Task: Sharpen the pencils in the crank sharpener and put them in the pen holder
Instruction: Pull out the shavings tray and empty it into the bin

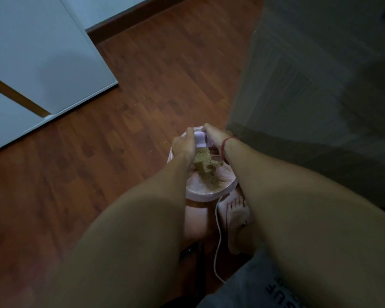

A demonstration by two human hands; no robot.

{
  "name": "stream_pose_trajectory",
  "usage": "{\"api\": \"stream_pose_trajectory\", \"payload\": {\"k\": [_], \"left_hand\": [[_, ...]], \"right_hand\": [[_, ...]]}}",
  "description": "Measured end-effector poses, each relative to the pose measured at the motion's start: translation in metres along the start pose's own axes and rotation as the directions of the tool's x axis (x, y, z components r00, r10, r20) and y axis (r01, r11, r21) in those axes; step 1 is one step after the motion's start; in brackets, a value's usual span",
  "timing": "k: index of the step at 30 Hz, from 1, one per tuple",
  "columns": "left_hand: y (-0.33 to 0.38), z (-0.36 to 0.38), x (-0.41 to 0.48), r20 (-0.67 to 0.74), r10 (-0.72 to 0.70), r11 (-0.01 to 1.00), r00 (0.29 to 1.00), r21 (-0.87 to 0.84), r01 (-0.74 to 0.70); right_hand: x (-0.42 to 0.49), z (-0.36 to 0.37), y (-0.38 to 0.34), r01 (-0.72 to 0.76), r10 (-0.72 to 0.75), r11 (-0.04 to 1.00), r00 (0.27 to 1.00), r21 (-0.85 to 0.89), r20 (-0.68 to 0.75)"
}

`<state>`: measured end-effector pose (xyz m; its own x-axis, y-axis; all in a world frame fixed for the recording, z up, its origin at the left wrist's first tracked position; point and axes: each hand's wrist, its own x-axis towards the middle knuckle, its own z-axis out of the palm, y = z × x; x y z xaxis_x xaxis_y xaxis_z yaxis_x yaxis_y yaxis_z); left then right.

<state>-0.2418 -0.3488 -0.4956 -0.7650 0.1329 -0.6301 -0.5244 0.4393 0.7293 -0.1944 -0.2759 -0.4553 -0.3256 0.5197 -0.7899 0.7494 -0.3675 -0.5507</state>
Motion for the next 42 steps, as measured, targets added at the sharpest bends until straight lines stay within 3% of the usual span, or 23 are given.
{"api": "stream_pose_trajectory", "payload": {"k": [2, 6, 10, 12, 17, 20, 23, 27, 30, 42], "left_hand": [[-0.003, 0.001, 0.005, -0.036, 0.001, 1.000, 0.999, -0.010, -0.001], [-0.001, -0.001, 0.001, 0.024, 0.021, 0.999, 0.999, 0.025, -0.022], [-0.010, 0.003, 0.018, -0.043, 0.014, 1.000, 0.999, 0.001, -0.014], [-0.005, 0.002, 0.010, 0.005, 0.018, 0.999, 1.000, 0.028, -0.018], [-0.001, -0.003, 0.006, -0.035, 0.030, 0.999, 0.999, -0.012, -0.030], [-0.006, 0.001, 0.009, 0.015, 0.045, 0.999, 0.999, 0.020, -0.045], [-0.006, 0.000, 0.010, -0.047, 0.037, 0.999, 0.998, 0.000, -0.037], [0.000, -0.001, 0.002, 0.048, 0.049, 0.998, 0.998, 0.048, -0.051], [0.000, -0.002, 0.003, 0.005, 0.039, 0.999, 0.999, 0.028, -0.039], [-0.005, -0.005, 0.000, 0.051, 0.062, 0.996, 0.997, 0.054, -0.064]], "right_hand": [[-0.001, 0.002, 0.002, -0.019, 0.018, 0.999, 1.000, 0.036, 0.017], [0.001, 0.001, 0.001, -0.018, 0.022, 0.997, 0.998, 0.076, -0.050], [-0.003, 0.002, 0.002, -0.003, 0.004, 0.996, 1.000, 0.090, -0.010], [-0.001, 0.001, 0.001, -0.029, 0.034, 0.994, 0.999, 0.108, -0.043], [-0.005, 0.000, 0.002, -0.030, 0.030, 1.000, 0.999, 0.001, 0.011], [0.002, -0.001, 0.002, -0.026, 0.026, 0.999, 0.999, 0.023, 0.020], [-0.001, 0.000, 0.002, -0.002, 0.002, 1.000, 0.999, -0.011, 0.034], [0.002, -0.005, -0.002, 0.009, -0.009, 1.000, 1.000, -0.005, 0.010], [0.002, -0.007, 0.001, 0.029, -0.025, 0.998, 0.997, -0.050, 0.072], [0.009, -0.012, 0.006, 0.043, -0.028, 0.994, 0.988, -0.096, 0.150]]}}
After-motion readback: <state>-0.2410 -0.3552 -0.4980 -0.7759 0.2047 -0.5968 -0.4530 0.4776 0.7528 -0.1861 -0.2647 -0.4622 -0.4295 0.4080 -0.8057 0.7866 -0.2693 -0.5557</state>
